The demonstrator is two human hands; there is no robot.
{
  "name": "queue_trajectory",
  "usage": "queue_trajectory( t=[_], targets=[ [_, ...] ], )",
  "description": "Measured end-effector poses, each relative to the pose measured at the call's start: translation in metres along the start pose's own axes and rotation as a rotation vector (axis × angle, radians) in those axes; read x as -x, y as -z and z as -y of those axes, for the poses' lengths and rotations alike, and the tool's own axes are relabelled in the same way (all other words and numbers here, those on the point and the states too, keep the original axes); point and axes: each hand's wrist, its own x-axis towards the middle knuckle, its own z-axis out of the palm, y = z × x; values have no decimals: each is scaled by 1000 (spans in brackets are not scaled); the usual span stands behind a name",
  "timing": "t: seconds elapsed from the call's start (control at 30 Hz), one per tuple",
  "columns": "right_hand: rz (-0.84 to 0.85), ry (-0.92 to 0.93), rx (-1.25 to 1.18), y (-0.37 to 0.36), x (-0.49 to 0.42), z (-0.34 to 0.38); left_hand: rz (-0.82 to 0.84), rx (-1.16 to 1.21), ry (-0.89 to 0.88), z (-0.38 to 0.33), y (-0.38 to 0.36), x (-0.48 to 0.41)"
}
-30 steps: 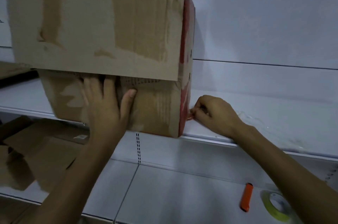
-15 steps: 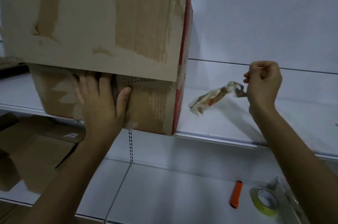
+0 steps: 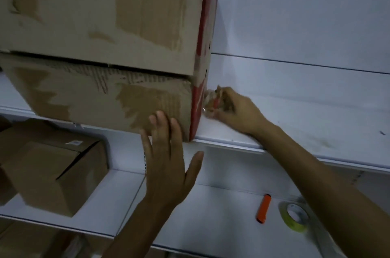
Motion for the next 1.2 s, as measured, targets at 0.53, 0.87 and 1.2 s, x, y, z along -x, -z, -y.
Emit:
queue_trajectory(
  t=[0.53,0.87,1.2],
  targets=[
    [-877,7,-1377,58,55,39,-6,246,-276,-14,19,0],
    [-907,-306,-862,-6,185,12,608,986,287,-87,8,39],
    [-591,-460,-474,-33,294,-112,1257,1670,1772,-191,-72,70]
  ],
)
